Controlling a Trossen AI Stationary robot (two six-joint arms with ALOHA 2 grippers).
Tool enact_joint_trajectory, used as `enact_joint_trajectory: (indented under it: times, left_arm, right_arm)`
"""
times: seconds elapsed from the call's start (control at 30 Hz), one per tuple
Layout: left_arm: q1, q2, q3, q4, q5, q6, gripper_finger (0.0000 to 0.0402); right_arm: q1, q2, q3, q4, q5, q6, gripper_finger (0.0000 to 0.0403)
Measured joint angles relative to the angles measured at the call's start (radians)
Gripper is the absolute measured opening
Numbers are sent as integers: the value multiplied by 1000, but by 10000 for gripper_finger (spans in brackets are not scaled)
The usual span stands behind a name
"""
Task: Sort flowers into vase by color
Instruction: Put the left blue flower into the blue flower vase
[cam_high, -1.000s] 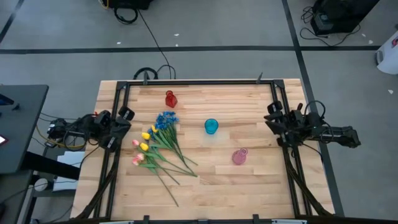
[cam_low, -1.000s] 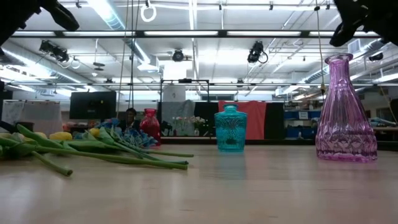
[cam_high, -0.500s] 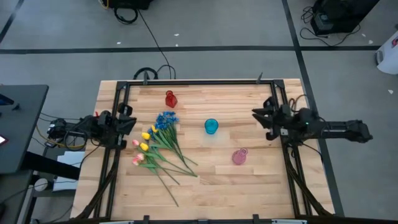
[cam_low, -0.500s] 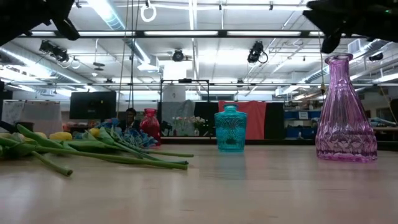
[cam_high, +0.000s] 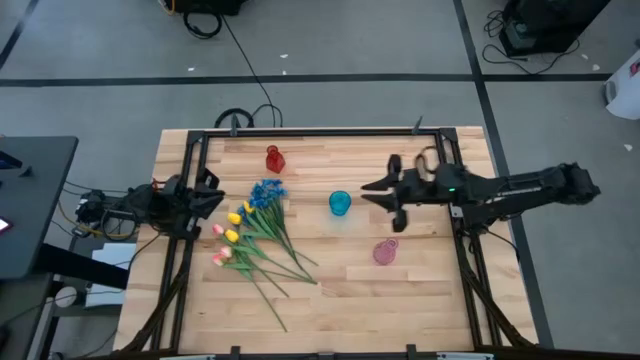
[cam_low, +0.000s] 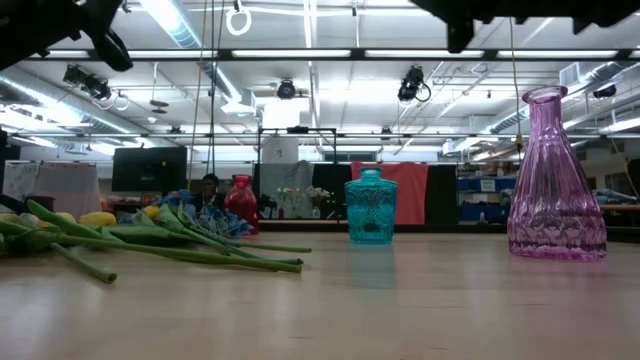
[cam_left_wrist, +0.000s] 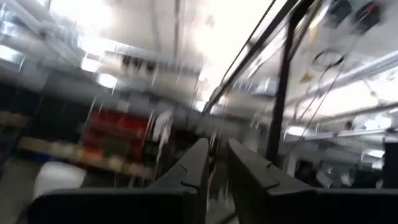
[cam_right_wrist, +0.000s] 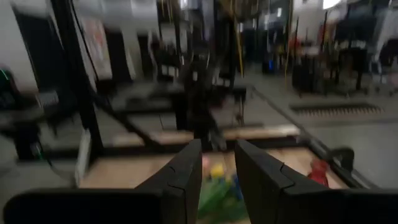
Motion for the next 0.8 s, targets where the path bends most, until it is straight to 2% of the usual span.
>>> enact_joint_trajectory:
  times: [0.13, 0.23, 0.5, 0.8]
  left_arm:
    - [0, 31, 65, -200, -57, -16, 98]
    - [0, 61, 87, -274, -74, -14, 122]
    - [0, 175, 148, -356, -74, 21, 165]
    - [-1, 290, 297, -500, -47, 88, 168]
  right_arm:
    - [32, 141, 131, -123, 92, -23, 109]
    - [40, 230, 208, -184, 138, 1, 109]
    - [40, 434, 367, -292, 129, 0, 121]
    - [87, 653, 565, -403, 100, 25, 186]
